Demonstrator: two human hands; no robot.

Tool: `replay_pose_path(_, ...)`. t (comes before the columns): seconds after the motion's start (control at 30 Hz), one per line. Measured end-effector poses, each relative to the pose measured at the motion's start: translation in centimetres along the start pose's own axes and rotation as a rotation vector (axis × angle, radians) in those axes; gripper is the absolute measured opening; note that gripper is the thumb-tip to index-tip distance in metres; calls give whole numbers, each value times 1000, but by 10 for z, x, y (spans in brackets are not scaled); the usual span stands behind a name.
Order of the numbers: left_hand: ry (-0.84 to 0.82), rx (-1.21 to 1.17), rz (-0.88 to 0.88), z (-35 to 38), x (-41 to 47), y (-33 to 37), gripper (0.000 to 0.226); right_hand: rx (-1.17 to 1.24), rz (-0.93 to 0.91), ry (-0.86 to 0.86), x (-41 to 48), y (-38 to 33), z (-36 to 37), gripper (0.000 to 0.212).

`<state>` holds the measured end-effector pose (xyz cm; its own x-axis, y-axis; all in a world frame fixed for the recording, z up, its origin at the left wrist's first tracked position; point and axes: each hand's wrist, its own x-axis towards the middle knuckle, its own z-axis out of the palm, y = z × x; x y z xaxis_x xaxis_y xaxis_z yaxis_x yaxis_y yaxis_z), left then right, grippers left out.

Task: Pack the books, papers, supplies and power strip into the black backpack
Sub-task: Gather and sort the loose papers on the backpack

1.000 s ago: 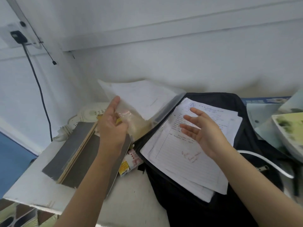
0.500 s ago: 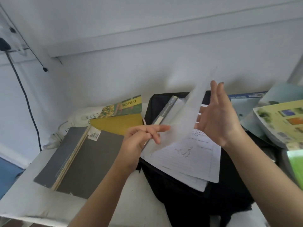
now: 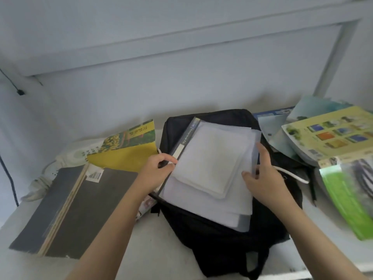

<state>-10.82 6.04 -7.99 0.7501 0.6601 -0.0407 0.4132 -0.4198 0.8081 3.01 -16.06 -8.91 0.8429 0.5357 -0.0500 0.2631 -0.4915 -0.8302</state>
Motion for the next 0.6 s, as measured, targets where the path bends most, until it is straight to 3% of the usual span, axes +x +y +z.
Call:
replay_pose_path(0.17, -97, -75, -21, -11, 9, 8, 15, -98, 18, -54, -9, 2, 3, 76)
replay_pose_path(0.27, -247, 22, -23, -10, 13, 11, 15, -119, 25, -95, -11, -1, 0, 71)
replay_pose_path(0.37, -277, 35, -5, -9, 15, 10, 17, -125, 15, -114, -11, -3, 0, 74)
replay_pose_path(0.6, -339, -157, -21, -11, 7, -3, 29, 159, 29, -112, -1, 13, 6, 74)
